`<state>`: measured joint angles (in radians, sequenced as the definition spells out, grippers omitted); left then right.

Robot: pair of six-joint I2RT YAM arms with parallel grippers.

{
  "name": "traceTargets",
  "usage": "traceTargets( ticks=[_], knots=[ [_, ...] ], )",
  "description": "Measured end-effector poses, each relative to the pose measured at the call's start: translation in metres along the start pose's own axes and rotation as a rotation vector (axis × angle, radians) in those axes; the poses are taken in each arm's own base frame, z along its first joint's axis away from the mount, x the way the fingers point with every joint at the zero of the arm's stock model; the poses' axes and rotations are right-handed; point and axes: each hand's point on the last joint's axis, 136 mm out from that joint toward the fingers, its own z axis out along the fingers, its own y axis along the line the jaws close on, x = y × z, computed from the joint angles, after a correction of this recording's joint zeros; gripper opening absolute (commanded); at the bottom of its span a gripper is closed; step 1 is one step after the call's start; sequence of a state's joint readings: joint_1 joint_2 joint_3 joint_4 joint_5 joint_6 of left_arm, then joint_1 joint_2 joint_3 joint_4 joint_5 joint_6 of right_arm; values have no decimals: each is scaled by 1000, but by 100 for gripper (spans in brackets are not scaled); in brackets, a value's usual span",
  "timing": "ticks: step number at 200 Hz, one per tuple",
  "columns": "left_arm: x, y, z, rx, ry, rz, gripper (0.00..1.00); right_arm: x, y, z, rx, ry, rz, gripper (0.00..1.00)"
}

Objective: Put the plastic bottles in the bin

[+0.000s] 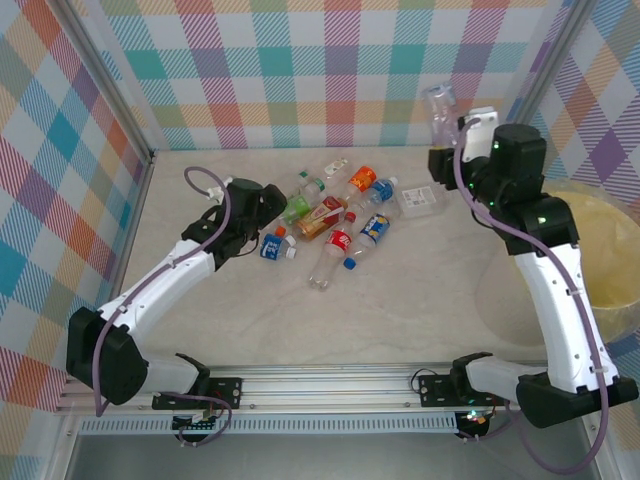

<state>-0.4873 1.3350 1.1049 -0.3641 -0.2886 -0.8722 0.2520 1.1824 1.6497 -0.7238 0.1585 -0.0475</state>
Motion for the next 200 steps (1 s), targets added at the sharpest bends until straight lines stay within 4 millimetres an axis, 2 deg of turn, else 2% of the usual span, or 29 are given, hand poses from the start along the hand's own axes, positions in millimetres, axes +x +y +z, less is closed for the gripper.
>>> traceTargets(
  ticks=[16,28,56,79,111,137,172,200],
  knots=[
    [1,0,1,0,4,0,100,-7,-30,-12,127,-7,0,45],
    [1,-1,2,2,7,-2,100,-4,-55,-21,234,5,7,44],
    [3,-3,8,-1,21,-2,100,25,-118,-50,517,70,45,46],
    [5,-5,12,2,40,-3,100,57,-153,-77,691,122,83,46],
    [4,-12,11,21,51,-7,100,94,-176,-110,852,141,128,48],
    [3,-15,11,29,58,-8,100,121,-194,-125,955,180,172,51],
    [4,-17,13,27,81,-4,100,162,-220,-134,1041,288,291,52],
    [5,-16,14,21,84,-5,100,187,-228,-134,1041,360,377,53]
  ],
)
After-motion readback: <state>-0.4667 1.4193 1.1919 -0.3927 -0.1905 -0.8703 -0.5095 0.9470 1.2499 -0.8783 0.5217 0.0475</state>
